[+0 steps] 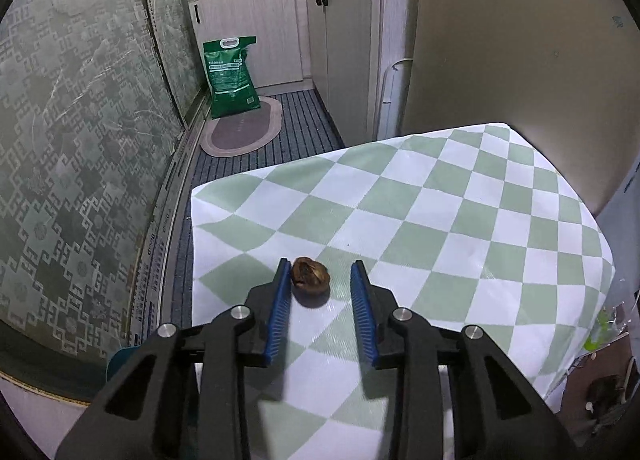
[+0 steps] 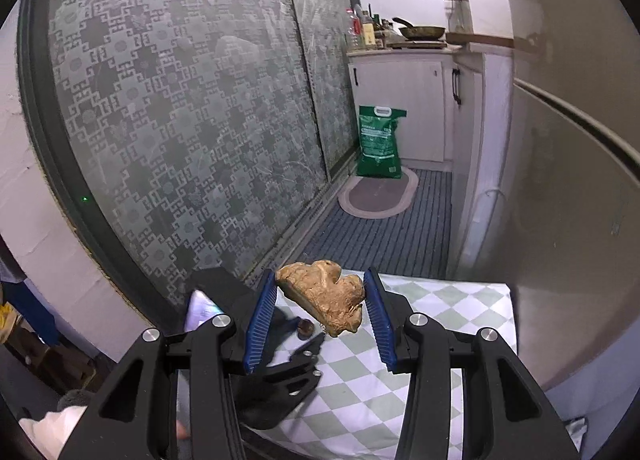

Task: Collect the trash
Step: 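Grasp the last brown shell with the left gripper while the right grasps the bread piece, then carry the shell and bread piece in both grippers over the bin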

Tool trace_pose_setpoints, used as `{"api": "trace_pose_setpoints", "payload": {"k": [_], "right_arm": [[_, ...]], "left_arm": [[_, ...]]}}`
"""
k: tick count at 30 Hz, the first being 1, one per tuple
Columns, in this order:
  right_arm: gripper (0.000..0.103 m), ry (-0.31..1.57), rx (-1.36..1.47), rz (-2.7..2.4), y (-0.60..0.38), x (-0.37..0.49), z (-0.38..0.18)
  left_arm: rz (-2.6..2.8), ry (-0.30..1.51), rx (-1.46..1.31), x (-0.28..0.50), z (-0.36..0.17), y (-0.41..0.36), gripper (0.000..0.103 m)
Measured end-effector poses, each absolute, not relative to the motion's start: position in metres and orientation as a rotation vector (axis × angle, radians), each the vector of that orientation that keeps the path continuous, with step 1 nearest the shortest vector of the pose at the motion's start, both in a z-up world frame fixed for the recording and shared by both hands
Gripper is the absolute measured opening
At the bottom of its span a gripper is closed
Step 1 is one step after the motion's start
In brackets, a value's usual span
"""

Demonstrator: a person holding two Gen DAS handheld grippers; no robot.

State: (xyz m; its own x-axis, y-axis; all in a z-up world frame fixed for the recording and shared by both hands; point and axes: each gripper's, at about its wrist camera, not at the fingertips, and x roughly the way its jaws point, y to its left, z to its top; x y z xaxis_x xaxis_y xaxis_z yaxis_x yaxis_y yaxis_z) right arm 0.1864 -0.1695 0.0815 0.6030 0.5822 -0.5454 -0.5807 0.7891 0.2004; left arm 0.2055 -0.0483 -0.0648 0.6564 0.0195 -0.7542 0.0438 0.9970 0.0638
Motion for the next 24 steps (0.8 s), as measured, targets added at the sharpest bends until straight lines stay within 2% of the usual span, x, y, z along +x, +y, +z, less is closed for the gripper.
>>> {"api": "trace_pose_setpoints", "payload": {"k": [3, 5, 11, 24], "right_arm": [[0.045, 0.614, 0.001, 0.683, -0.168, 0.182, 0.092], [0.045, 0.594, -0.012, 0.689, -0.164, 0.178, 0.100], [0.045, 0.592, -0.003, 0.698, -0.154, 0.178, 0.101], [0.045, 0.600, -0.027, 0.813, -0.090, 0.168, 0.100]], "left_arm": [[-0.002, 0.857, 0.061, 0.210, -0.065, -0.046, 0.024], [-0.012, 0.857, 0.045, 0.210, -0.064, -0.045, 0.022], [-0.027, 0.835, 0.009, 0.198, -0.057, -0.032, 0.021], [-0.017, 0.815, -0.175, 0.155, -0.038, 0.049, 0.021]]}}
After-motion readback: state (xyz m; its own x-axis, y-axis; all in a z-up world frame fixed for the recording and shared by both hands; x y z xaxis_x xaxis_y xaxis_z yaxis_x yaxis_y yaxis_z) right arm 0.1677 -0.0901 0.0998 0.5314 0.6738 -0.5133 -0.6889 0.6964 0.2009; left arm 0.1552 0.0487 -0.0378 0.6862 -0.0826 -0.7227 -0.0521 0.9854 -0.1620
